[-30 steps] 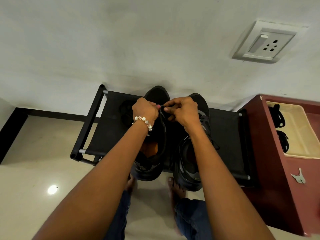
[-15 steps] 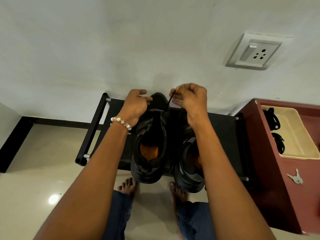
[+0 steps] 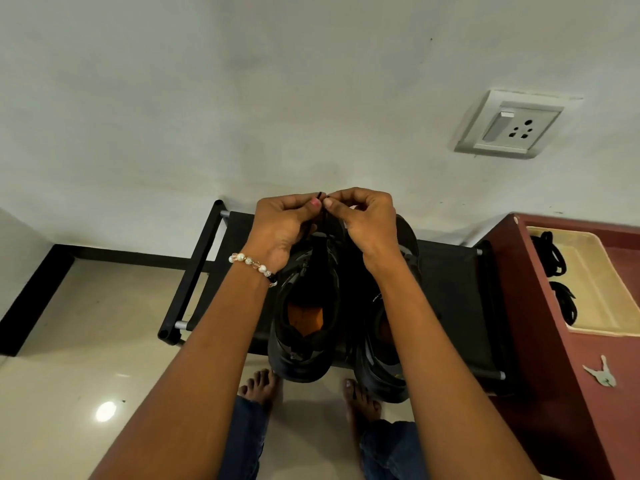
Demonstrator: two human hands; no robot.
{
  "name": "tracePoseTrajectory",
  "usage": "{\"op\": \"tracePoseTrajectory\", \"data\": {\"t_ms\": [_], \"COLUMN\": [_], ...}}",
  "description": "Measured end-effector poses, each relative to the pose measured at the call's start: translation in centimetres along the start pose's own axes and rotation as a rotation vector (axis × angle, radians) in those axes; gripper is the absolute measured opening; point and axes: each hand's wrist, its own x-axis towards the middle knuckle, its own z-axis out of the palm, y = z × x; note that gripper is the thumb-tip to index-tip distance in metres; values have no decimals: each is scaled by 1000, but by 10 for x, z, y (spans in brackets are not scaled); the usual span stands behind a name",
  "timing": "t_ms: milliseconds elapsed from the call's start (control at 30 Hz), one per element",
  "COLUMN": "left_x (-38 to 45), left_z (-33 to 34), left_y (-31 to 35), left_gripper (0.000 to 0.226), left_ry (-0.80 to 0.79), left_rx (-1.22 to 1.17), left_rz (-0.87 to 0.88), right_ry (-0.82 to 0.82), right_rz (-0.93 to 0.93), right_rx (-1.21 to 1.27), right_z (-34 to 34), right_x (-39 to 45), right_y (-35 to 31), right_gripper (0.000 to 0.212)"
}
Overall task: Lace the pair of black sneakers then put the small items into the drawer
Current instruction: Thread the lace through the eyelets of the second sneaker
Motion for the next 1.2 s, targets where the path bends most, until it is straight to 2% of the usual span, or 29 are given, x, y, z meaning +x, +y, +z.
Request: {"op": "tracePoseTrajectory", "data": {"t_ms": [133,300,433,567,767,933,1000,1067,1100,1200], "left_x": [-1,-3,-4,-9,-27,-51,-62,-70,-73,-75], "left_z": [0,1,2,9,32,52,59,63,65,62], "left_y": [-1,2,14,53,126,196,219,235,240,249], "left_gripper": [14,8,6,11,11,11,12,13,13,13], "left_ry": [-9,-4,4,-35,-126,-176,-189,-196,-193,-155], "left_rx": [-33,-5,31,-35,-100,-157,-107,-80,-73,-88], "left_rz": [-1,-43,-75,-93,-122,-23,15,36,46,55], "right_ry": [-30,-51,-118,-290,-223,-243,-220,-221,-238,-356], "right_rz": [93,133,219,272,254,168,102,67,41,-45], "right_rx": [221,312,374,-108,-269,-487,-391,-87,51,201], "right_z": [0,1,-3,-8,7,7,6,5,4,3], "right_x": [-3,-6,-13,-25,-38,-37,-33,-32,-31,-30], "right_y": [-2,-1,3,26,27,5,-21,-59,-77,-106], "right_gripper": [8,12,35,69,83,99,104,99,88,31]}}
